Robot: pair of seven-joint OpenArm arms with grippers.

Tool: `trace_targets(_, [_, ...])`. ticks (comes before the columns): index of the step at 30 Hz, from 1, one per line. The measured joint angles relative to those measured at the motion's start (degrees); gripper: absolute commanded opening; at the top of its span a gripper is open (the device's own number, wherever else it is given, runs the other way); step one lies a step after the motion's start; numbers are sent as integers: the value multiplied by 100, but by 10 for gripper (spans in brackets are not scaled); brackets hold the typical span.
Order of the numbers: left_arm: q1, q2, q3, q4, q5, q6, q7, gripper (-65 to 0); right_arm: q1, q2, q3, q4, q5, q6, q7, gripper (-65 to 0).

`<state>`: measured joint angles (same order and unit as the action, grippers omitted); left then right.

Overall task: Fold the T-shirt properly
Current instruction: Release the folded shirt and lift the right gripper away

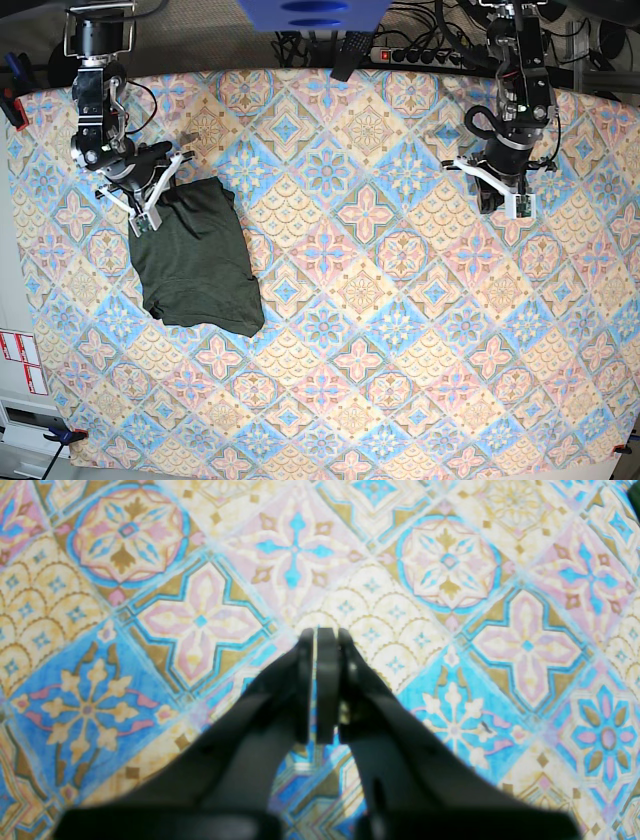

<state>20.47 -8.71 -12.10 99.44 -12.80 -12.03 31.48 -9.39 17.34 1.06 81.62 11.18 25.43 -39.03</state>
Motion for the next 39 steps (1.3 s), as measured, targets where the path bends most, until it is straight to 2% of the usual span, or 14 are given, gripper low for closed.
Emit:
trace_targets(9, [0, 13, 74, -2, -2, -2, 0, -650, -308, -35, -20, 256, 20, 0, -28, -650])
trace_targets(17, [-13, 13, 74, -7, -2, -20, 0, -650, -247, -168, -476, 17, 63, -2, 151, -650])
trace_targets(25, [-17, 13, 87, -7, -4, -15, -4, -650, 302, -404, -796, -356, 2, 0, 92, -650])
trace_targets(27, [-15, 13, 72, -7, -2, -2, -2, -650, 251, -393, -813, -393, 122, -2, 254, -650])
trace_targets(35, [13, 15, 85, -7, -2, -17, 0, -650, 256, -376, -796, -350, 87, 2, 151, -650])
trace_targets(39, [35, 17, 87, -4, -7, -24, 0, -650, 50, -365, -778, 103, -9, -31, 4, -650])
